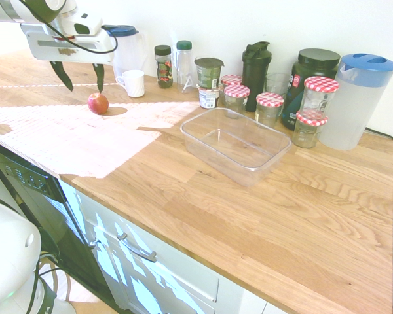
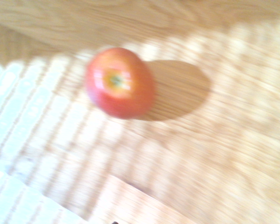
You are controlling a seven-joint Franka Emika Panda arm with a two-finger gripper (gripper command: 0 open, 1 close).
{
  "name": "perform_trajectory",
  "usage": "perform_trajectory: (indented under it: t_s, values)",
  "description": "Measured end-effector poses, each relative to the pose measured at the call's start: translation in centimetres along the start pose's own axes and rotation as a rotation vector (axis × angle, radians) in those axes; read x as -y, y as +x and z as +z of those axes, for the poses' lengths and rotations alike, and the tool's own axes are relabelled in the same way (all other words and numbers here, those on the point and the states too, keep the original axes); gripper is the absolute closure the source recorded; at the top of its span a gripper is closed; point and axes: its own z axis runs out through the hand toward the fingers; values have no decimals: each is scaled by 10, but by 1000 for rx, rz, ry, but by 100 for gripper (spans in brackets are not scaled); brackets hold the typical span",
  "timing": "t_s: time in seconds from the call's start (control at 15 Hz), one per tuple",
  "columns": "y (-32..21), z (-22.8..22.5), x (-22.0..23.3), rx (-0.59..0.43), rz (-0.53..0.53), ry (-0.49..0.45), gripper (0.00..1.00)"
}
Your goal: Put the apple into the container
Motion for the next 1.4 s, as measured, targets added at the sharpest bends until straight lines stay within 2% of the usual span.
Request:
perform_trajectory:
  t_s: [0.27, 0.67, 0.73, 1.4]
  values:
    - [21, 48, 49, 3, -86, -32, 0]
    - [47, 106, 81, -24, -106, -81, 0]
    - [49, 113, 83, -20, -107, -86, 100]
    - [53, 134, 88, -8, -104, -101, 100]
